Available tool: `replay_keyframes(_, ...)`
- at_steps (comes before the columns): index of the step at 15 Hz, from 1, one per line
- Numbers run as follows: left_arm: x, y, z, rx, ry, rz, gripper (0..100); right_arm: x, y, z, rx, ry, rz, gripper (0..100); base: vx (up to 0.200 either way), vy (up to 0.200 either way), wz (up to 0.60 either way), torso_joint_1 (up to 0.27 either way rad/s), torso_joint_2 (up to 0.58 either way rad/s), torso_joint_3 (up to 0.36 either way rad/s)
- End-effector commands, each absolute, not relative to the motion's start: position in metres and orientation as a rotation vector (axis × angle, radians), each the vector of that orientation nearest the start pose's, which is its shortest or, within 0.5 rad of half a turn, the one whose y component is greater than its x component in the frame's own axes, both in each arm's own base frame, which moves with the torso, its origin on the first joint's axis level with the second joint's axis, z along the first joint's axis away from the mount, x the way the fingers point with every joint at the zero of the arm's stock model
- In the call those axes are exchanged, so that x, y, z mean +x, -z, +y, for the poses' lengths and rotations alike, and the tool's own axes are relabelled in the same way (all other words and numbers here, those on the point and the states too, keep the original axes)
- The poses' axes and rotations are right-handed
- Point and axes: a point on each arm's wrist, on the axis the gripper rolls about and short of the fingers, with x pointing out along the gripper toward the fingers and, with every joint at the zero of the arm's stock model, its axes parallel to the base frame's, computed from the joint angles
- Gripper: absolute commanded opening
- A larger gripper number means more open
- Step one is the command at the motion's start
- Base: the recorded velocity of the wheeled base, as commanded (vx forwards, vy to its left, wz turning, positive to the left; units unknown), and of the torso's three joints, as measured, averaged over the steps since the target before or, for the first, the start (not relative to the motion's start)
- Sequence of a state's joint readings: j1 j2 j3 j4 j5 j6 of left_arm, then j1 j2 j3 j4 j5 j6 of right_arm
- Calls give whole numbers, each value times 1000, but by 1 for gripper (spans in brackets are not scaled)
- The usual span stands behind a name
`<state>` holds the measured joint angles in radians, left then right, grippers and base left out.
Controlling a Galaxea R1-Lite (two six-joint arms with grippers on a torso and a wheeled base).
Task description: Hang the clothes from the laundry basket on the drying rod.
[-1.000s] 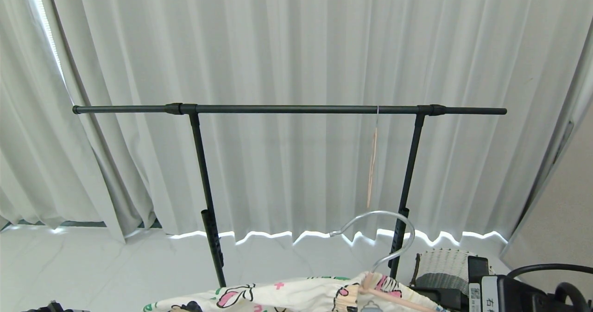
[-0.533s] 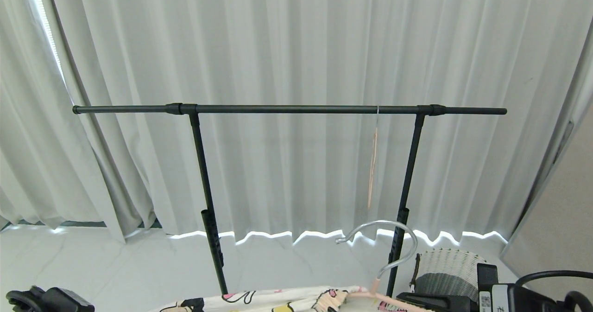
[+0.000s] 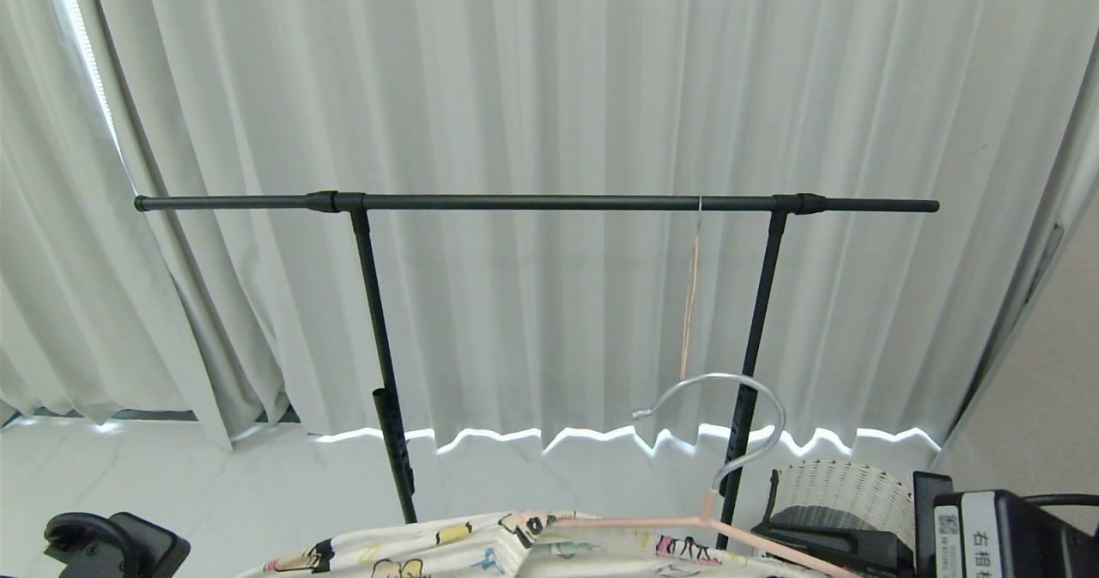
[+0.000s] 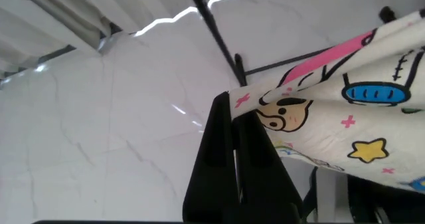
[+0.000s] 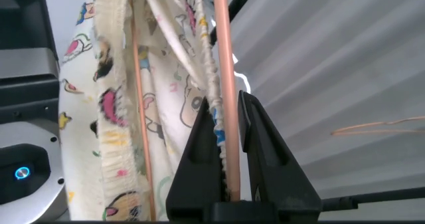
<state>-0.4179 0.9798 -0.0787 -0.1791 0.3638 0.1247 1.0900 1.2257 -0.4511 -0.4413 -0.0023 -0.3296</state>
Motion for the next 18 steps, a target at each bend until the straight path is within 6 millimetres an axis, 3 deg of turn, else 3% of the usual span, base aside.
replay_keyframes(1, 83, -95, -27, 420, 89, 695, 0, 82, -185, 150, -460, -1103, 101, 0, 0, 0, 0, 0, 0, 0)
replay_keyframes(7, 90, -110, -35, 411, 137, 624, 0, 87, -196, 157, -396, -1084, 102, 0, 0, 0, 0, 0, 0, 0)
replay_keyframes(8, 89, -110, -35, 408, 138, 620, 100, 89, -197, 159, -394, -1076, 107, 0, 0, 0, 0, 0, 0, 0)
replay_keyframes(13, 77, -118, -36, 355, 284, 526, 100, 94, -195, 156, -393, -1047, 119, 0, 0, 0, 0, 0, 0, 0)
replay_keyframes(18, 76, -127, -36, 326, 308, 470, 100, 111, -185, 146, -419, -857, 203, 0, 0, 0, 0, 0, 0, 0)
